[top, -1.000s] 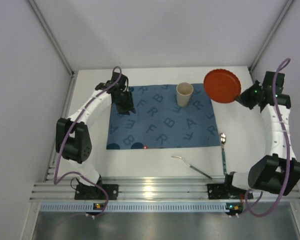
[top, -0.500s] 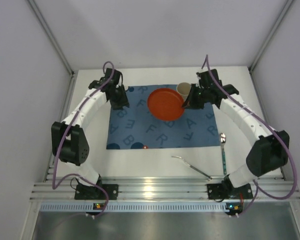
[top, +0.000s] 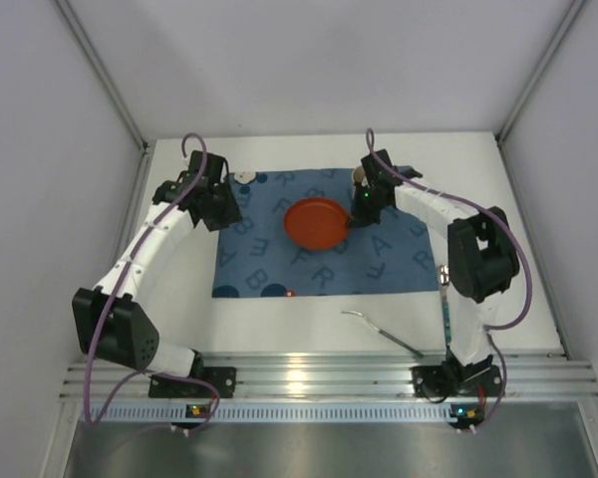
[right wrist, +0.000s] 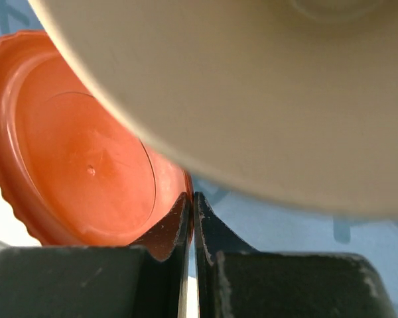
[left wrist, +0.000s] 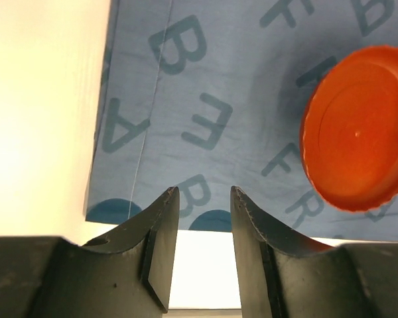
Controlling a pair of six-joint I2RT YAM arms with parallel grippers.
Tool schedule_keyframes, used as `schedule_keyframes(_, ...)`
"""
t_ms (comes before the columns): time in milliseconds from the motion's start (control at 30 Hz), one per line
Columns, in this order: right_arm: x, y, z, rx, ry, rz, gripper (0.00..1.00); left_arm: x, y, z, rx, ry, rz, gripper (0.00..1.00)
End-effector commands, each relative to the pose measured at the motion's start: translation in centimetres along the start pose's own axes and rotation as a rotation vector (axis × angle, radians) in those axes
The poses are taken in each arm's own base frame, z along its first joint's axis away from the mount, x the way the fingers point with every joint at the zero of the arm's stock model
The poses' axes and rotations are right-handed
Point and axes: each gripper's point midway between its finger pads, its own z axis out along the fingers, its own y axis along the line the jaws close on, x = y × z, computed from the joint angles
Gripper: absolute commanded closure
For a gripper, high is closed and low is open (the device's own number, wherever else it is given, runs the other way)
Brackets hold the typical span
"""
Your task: Set the dinner table for one person
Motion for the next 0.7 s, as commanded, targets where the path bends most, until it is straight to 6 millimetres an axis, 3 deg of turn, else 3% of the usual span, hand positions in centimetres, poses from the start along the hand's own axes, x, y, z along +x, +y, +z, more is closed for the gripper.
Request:
schedule_keyframes(0,-2.9,3.1,0.0,-0.04,-0.109,-0.041,1.0,-0.9,0.7,-1.9,-0.009,-0.074,-0.002,0.58)
schedule_keyframes(133,-2.0,3.0,1.1,-0.008,-0.098,-0.056,1.0,-1.3,1.1,-2.5,-0.024,-0.088,0.02,0.57)
schedule_keyframes(200,-1.3,3.1,1.4,0.004,-0.095,-0.072,0.73,-1.5,1.1,-2.5,-0.026,-0.088,0.025,0.57)
schedule_keyframes(267,-1.2,3.1,1.2,0.009,-0.1,-0.075,0.55,-1.7,0.8,-2.5,-0.018,-0.086,0.03,0.57)
schedule_keyframes(367,-1.6,3.4,0.1,0.008,-0.128,-0.085,0.44,-1.8,0.3,-2.1,-0.001,-0.07,0.03,0.57)
schedule_keyframes(467,-2.0,4.4,-2.2,-0.018,-0.168,-0.108,0.44,-1.9,-0.3,-1.9,0.021,-0.062,0.029,0.58)
schedule_keyframes(500,-2.7,5.3,-4.3,-0.047,-0.212,-0.12,0.44,-1.9,-0.6,-1.7,0.03,-0.053,0.029,0.58)
schedule_keyframes(567,-3.0,5.3,-6.8,-0.043,-0.264,-0.147,0.43,-2.1,-1.2,-1.8,0.057,-0.055,0.041,0.57)
schedule_keyframes(600,-3.3,5.3,-9.9,-0.04,-0.315,-0.15,0.43,-2.1,-1.9,-1.7,0.081,-0.042,0.055,0.55)
schedule_keyframes(633,-3.5,4.1,-11.0,0.009,-0.349,-0.153,0.42,-2.1,-2.4,-1.7,0.085,-0.047,0.107,0.52)
schedule_keyframes(667,-4.0,2.5,-12.2,0.034,-0.369,-0.121,0.4,-2.0,-4.4,-2.4,0.113,-0.063,0.168,0.5)
